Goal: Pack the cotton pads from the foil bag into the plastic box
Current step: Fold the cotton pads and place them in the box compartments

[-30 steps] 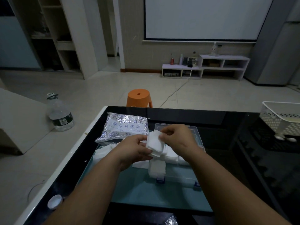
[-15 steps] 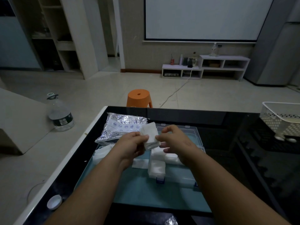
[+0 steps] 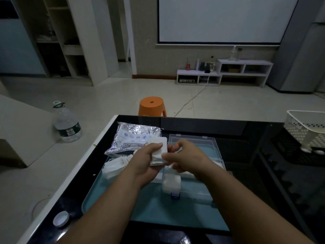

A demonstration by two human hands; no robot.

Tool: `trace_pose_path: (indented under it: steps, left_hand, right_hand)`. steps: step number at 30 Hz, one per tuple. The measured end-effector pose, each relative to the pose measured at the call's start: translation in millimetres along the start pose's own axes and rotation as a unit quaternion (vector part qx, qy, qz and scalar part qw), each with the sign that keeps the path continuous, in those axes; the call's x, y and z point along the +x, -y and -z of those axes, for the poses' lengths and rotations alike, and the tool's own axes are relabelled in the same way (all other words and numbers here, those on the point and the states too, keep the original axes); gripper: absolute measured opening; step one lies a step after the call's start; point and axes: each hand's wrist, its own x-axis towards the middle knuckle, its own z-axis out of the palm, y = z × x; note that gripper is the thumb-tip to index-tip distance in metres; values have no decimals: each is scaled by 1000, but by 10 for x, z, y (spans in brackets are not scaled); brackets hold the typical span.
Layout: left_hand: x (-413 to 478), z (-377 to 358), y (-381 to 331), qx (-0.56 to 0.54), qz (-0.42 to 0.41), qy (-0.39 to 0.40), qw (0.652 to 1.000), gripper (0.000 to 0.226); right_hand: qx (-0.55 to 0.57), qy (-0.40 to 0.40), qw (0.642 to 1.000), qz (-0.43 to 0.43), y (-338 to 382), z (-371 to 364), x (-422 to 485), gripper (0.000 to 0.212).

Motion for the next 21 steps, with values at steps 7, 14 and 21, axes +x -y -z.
trace_pose_path:
  steps: [7, 14, 21]
  left_hand:
    - [45, 56, 29, 33, 11, -30, 999, 57]
    - [19, 9, 65, 100, -4, 52, 994, 73]
    - [-37, -55, 24, 138, 5, 14, 990, 31]
  right_hand:
    - [-211, -33, 960, 183, 43, 45, 5, 92]
    - [-340, -9, 922, 184, -19, -53, 31, 124]
    - [-371, -6, 898, 238, -32, -74, 21, 113]
